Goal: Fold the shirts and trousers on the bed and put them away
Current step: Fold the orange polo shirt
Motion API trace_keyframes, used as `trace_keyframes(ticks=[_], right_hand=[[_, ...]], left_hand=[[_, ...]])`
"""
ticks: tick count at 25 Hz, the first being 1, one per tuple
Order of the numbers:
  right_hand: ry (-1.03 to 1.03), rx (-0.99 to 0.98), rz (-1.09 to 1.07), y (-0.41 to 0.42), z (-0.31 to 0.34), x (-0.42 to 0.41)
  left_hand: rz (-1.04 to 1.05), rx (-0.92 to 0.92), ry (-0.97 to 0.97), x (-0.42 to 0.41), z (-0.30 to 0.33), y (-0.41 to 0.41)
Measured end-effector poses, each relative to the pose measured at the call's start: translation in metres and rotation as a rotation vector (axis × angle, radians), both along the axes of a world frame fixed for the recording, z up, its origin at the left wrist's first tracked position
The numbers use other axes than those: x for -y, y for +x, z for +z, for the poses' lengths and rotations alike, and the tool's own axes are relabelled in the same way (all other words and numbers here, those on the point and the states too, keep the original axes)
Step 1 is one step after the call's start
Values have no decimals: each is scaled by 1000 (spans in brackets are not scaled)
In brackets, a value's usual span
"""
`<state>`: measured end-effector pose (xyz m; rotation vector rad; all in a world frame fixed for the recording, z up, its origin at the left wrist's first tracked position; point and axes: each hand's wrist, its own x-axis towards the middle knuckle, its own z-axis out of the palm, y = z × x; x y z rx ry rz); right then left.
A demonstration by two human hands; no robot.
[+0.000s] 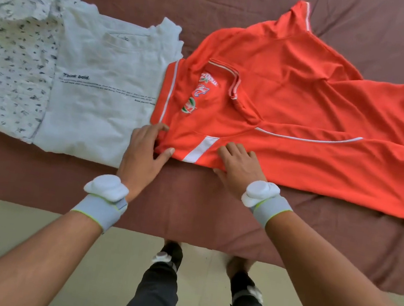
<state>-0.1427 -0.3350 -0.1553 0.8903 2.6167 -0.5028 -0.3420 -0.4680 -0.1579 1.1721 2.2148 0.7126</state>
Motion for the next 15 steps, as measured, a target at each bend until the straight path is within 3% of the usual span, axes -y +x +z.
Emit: trace_keyframes(ticks=[3, 5, 7, 9, 12, 14, 15], right_hand=[[78, 110, -122, 82, 8, -30], [123, 208, -202, 138, 9, -45], [122, 242, -271, 188, 9, -60], [72, 184, -363, 225, 7, -77], [67, 42, -674, 280, 2, -103], [90, -25, -897, 310, -1, -118], [89, -53, -981, 319, 0, -125]], left_hand=[[-240, -86, 137, -29, -1, 42], [-438, -91, 74, -47, -14, 78], [-488, -92, -12, -61, -30, 95], [-357, -83, 5, -66, -34, 88], [-129, -196, 72, -60, -25, 67], [25, -213, -38, -45, -12, 56], [109, -125, -100, -40, -8, 55]])
